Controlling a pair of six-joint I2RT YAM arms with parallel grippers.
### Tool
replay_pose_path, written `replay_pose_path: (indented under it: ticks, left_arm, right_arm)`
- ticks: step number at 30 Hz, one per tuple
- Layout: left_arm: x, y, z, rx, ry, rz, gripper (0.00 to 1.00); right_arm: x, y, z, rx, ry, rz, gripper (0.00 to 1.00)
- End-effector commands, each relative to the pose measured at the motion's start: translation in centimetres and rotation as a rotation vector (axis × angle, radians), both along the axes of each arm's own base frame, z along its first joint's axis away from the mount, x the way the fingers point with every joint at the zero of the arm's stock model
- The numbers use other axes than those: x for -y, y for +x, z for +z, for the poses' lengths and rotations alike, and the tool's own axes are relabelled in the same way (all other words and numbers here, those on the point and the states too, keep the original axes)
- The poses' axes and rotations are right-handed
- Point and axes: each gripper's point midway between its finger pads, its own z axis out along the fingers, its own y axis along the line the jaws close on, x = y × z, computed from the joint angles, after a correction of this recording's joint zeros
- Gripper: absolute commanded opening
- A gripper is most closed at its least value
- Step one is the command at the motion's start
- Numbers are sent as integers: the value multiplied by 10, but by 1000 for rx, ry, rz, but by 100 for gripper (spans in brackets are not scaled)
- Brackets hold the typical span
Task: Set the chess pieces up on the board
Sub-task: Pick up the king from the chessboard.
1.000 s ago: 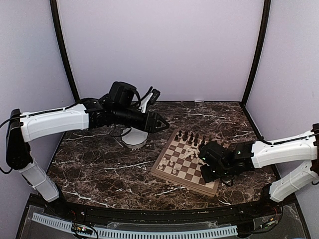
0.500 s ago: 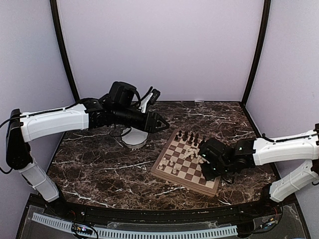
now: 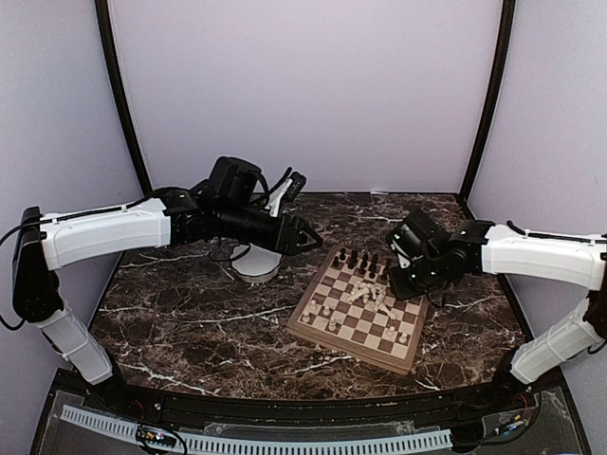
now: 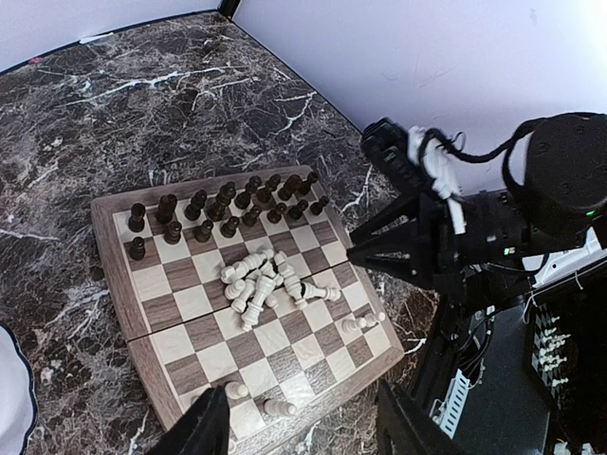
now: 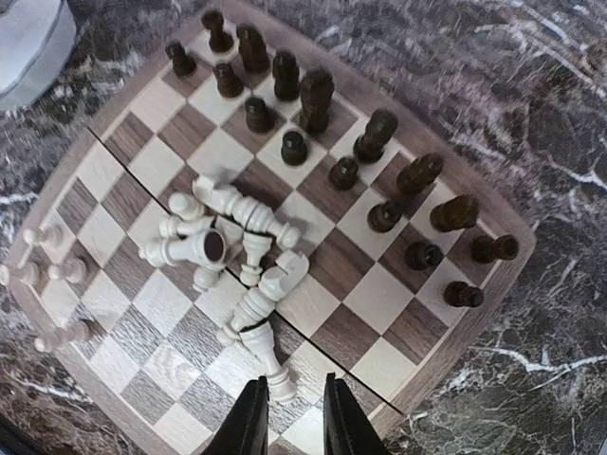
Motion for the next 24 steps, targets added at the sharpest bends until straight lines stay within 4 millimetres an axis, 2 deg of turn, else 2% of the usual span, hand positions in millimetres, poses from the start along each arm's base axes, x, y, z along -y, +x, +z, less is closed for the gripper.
replay_pose_path:
  ticks: [1, 6, 19, 21, 24]
  left_arm:
    - [2, -2, 9, 8, -12, -16, 55]
    - [-1, -3, 6, 7, 1, -18, 55]
    - [-4, -4, 3, 6, 10, -13, 55]
    - [-4, -4, 3, 5, 10, -14, 55]
    - [-3, -5, 3, 4, 8, -17, 55]
  right_arm:
    - [-6, -22, -42, -181, -77, 139, 24]
    - [-14, -23, -58, -228, -90, 187, 26]
    - [-13, -24, -84, -300, -154, 195, 24]
    - [-13, -25, -86, -302, -159, 198, 22]
    - [-13, -25, -84, -304, -158, 201, 12]
